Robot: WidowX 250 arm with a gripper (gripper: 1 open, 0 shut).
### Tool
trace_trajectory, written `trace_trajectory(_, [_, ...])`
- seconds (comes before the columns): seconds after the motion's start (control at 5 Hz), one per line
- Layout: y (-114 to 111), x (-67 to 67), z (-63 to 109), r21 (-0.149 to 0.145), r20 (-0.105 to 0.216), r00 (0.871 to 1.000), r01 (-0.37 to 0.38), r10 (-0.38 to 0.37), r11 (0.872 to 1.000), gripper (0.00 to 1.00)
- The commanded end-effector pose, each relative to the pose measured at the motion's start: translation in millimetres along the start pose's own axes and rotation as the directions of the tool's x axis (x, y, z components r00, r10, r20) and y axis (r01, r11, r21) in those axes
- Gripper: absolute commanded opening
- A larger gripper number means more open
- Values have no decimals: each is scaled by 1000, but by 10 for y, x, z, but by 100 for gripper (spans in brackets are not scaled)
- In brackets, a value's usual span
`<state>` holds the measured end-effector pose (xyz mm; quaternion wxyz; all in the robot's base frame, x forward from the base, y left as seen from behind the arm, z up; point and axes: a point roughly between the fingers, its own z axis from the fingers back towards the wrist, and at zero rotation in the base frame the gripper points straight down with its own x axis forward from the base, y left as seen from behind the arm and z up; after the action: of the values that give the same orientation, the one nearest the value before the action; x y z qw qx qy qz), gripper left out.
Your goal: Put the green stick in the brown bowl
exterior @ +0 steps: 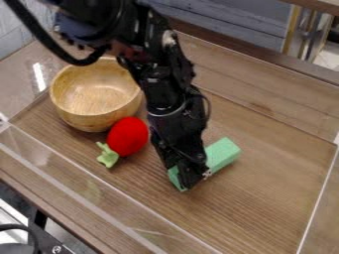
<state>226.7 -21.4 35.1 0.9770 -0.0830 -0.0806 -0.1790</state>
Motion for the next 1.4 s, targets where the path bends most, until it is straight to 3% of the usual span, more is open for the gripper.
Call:
trace_trajectory(0.0, [36,11,90,12,37,997,68,-69,998,0])
trace_trajectory(0.4, [103,16,-94,13,27,991,129,-130,992,0])
trace_trajectory(1.2, [349,-1,-143,38,23,998,53,-54,998,0])
